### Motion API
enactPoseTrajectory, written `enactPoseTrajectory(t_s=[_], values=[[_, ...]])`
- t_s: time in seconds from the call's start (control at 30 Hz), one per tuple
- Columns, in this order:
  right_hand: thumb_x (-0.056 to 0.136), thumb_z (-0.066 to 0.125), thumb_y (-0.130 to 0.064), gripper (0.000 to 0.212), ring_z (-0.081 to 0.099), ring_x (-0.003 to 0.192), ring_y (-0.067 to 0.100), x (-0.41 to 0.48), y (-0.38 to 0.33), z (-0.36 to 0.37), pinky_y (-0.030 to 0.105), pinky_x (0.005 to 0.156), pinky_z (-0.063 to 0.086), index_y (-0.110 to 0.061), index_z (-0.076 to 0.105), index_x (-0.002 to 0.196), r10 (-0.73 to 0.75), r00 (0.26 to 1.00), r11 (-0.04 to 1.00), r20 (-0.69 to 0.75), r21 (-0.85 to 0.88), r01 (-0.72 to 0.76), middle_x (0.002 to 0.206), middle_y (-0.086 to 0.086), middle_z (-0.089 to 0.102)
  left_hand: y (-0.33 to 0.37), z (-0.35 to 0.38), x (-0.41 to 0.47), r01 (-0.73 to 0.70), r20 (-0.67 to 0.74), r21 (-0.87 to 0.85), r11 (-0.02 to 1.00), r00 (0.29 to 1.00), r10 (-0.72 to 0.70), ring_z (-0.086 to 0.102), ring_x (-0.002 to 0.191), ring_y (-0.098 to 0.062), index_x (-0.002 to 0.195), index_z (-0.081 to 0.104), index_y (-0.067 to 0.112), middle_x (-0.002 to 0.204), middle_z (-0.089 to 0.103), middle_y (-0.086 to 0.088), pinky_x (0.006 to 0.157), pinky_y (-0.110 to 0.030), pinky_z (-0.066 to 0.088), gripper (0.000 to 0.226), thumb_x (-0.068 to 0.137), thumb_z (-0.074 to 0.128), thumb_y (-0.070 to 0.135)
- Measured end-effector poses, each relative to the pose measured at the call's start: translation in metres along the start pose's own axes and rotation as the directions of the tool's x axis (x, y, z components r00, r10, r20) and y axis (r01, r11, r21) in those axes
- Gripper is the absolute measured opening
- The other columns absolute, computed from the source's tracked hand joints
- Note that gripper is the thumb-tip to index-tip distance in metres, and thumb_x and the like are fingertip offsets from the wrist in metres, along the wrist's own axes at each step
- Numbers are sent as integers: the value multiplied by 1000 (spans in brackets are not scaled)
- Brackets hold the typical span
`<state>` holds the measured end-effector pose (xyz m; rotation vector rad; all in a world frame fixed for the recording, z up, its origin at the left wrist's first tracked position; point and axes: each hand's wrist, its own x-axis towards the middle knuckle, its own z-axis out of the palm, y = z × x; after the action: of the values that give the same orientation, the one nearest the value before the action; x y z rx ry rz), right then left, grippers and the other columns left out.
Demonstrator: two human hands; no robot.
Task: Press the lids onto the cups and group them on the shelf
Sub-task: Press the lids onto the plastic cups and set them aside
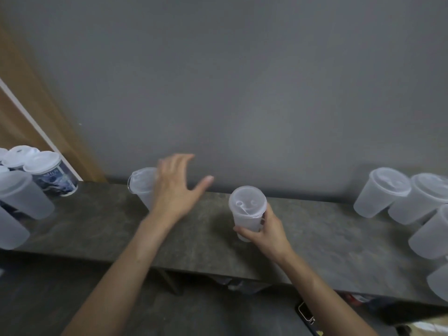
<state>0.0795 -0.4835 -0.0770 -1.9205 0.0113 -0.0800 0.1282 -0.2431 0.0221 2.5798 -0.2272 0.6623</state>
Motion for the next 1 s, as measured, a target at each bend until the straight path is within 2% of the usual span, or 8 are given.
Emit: enactPoseTrajectory(t_s=[0.1,0.2,0.33,0.5,0.6,0.73,0.83,1.0], values=[[69,96,-27,80,63,105,-11,1,3,-8,13,83,52,-41,46,130,7,1000,1000,-9,3,-7,119,-23,65,-54,-3,17,244,62,329,912,958,-278,31,142,-44,152,36,12,154,37,-20,116,-61,25,94,83,67,67],[69,96,-26,79,63,105,-10,1,6,-12,14,82,53,-44,45,127,16,1000,1000,-25,14,-16,119,-23,65,-71,7,16,319,113,346,883,920,-376,40,132,-46,149,42,14,147,45,-19,104,-61,41,84,82,77,49],[71,95,-18,75,64,106,-8,-1,12,-20,14,82,53,-42,48,125,3,995,999,-101,35,1,119,-21,66,-34,23,19,260,104,108,960,957,-271,50,121,-42,138,57,12,135,55,-15,98,-51,46,69,79,82,40],[73,91,-12,67,65,108,-5,-7,21,-36,19,90,52,-33,55,127,-15,984,1000,-175,-7,14,119,-18,68,36,64,8,-19,206,-79,997,978,35,51,120,-28,137,57,21,134,56,-1,98,-43,47,68,78,80,47],[75,89,-7,63,65,103,-10,-14,28,-46,9,83,50,-35,57,121,-7,983,1000,-182,-17,4,113,-21,69,54,80,4,-116,230,-63,991,965,127,46,127,-26,141,55,23,139,55,3,100,-45,45,70,80,78,49],[74,89,-7,57,67,101,-8,-21,36,-55,8,79,48,-17,65,125,23,988,998,-155,-46,-30,112,-15,72,51,84,8,-187,272,18,982,946,175,39,139,-28,146,50,23,148,48,-1,114,-48,29,78,81,71,59],[73,89,-4,56,67,98,-9,-22,36,-55,8,77,49,-23,64,120,26,986,999,-164,-37,-33,109,-16,72,48,81,7,-188,276,-32,982,942,190,38,142,-26,144,52,22,147,48,-1,124,-53,16,73,79,64,54],[71,89,-4,54,70,96,-4,-21,41,-52,13,79,53,-29,65,113,17,986,998,-166,-51,-26,99,-25,73,49,79,2,-233,304,-24,972,925,229,36,143,-25,145,50,22,148,48,-1,125,-51,15,70,83,69,49]])
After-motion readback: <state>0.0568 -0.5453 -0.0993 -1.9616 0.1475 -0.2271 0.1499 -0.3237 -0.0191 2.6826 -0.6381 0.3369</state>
